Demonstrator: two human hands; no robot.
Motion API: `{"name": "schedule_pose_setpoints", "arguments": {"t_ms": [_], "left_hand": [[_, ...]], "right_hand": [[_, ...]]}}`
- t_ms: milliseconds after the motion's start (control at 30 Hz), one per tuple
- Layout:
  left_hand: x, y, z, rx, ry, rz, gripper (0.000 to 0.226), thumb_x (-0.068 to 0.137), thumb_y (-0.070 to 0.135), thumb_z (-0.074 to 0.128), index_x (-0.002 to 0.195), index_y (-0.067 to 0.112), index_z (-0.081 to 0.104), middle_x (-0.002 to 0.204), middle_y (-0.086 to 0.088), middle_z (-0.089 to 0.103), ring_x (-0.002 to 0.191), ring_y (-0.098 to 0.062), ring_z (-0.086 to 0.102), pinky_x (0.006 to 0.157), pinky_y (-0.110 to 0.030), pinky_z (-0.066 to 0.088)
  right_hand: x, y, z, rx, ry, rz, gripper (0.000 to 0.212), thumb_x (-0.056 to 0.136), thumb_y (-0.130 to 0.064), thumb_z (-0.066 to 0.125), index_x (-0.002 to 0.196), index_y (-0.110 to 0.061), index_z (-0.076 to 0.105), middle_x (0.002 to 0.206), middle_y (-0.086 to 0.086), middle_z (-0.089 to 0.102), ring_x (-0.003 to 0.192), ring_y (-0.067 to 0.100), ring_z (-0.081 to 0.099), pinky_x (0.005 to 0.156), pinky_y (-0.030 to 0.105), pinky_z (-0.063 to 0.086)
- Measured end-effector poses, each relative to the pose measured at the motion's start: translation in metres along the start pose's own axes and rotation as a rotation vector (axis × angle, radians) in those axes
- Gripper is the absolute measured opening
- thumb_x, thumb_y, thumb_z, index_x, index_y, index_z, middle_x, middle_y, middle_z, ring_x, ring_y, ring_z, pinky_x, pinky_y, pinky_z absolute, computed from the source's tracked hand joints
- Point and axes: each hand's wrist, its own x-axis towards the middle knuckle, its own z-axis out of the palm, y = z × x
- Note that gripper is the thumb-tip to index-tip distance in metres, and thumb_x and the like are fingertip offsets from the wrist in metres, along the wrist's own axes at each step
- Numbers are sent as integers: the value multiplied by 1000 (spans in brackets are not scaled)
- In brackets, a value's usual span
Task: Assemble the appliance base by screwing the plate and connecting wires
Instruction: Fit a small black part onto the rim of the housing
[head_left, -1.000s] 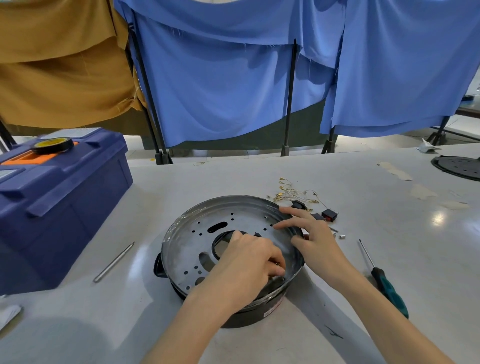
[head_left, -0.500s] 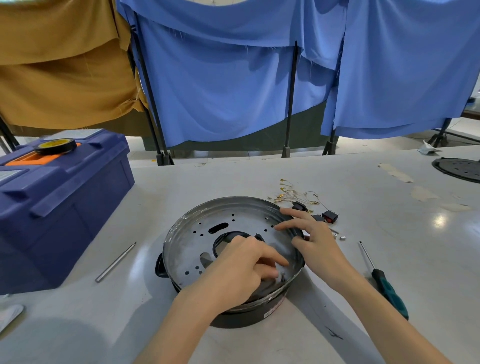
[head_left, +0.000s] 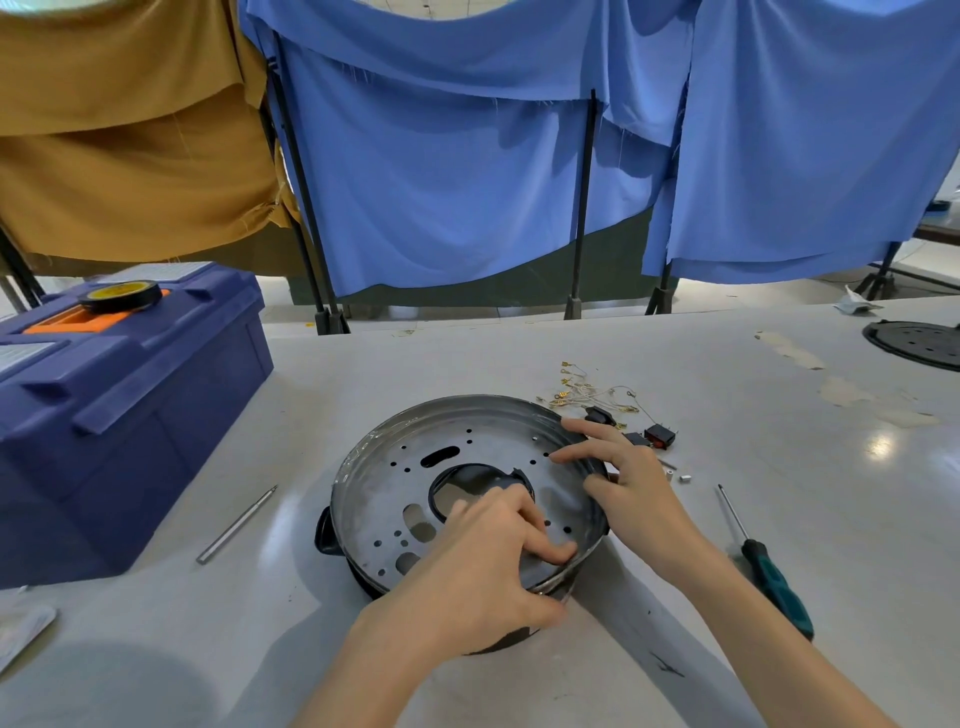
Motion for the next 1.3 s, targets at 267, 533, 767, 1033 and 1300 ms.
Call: {"name": "schedule_pose_setpoints", "arguments": {"t_ms": [267,533,767,1033,1300], "left_hand": [[1,2,7,58,24,10,35,77,39,72,112,44,68,118,20,41,109,-4,28,93,-34,21],[0,3,3,-61,44,-55,26,73,35,75,78,49,53,114,23,56,111,6,28,90,-34,15],[1,-1,4,-21,35,-40,25,76,39,73,101,38,72,115,28,46,113,4,31,98,-37,16],[4,1,0,-1,-33,58,21,90,31,63,108,26,72,117,23,51,109,-4,44,105,-41,23],[7,4,-12,-82,-20,87,18,90,21,64,103,21,76,107,17,55,106,-13,51,100,-42,37]], "right_hand": [[1,0,-3,5,-12,12,53,78,20,42,96,-18,75,136,-12,53,129,1,40,80,-4,35],[1,4,-1,0,17,26,66,79,17,45,129,-23,61,142,-15,47,133,1,38,96,2,32],[6,6,1,-52,35,115,63,82,8,48,140,-17,53,135,6,59,118,19,58,102,37,46],[9,3,0,11,61,152,66,78,10,48,138,-15,55,130,6,64,121,23,59,103,45,48],[12,-2,-3,153,81,103,40,96,-5,49,132,-18,61,116,-21,64,110,-14,55,97,11,43]]}}
